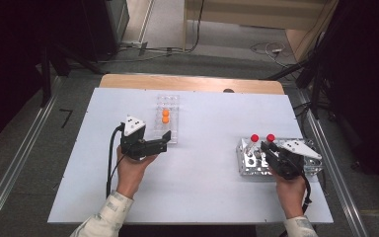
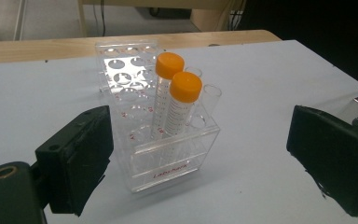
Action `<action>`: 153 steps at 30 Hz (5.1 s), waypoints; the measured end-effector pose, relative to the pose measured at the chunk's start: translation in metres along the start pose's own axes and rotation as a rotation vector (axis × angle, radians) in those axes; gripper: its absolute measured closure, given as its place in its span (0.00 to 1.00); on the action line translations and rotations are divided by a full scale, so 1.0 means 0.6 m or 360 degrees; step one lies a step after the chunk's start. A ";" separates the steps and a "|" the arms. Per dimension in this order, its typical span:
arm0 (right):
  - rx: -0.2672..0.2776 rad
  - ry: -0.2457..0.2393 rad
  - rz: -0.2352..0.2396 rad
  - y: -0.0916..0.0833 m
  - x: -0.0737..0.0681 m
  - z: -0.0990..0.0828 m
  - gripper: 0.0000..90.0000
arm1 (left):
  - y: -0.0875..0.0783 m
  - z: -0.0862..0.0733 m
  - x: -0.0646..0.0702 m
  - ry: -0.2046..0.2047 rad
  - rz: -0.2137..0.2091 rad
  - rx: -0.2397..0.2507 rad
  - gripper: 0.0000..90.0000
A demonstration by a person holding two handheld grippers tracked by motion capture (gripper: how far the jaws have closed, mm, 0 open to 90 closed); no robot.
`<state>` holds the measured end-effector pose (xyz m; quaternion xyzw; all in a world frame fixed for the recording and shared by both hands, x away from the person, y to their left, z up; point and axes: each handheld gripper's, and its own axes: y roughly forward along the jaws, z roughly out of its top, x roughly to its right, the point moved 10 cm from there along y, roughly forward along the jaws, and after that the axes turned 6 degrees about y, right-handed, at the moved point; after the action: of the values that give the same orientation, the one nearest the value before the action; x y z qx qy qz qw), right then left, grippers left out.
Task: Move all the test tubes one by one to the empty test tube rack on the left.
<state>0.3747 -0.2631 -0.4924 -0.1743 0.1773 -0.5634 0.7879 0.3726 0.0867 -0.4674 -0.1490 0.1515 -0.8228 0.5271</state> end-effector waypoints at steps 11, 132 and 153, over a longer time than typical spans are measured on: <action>0.0168 0.0037 0.0071 -0.066 -0.006 0.058 0.79 | -0.001 0.001 -0.001 0.0002 0.0013 0.0005 0.09; -0.0186 -0.0415 0.0668 0.025 -0.334 -0.004 0.37 | -0.028 0.032 0.035 0.0103 -0.0234 0.0041 0.78; -0.0168 -0.0358 0.0621 -0.023 -0.265 -0.018 0.34 | -0.023 0.092 -0.024 0.0075 -0.0112 0.0068 0.78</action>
<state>0.3101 -0.1172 -0.4818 -0.2395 0.1479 -0.3672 0.8865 0.3892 0.1005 -0.4126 -0.1234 0.1410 -0.8472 0.4972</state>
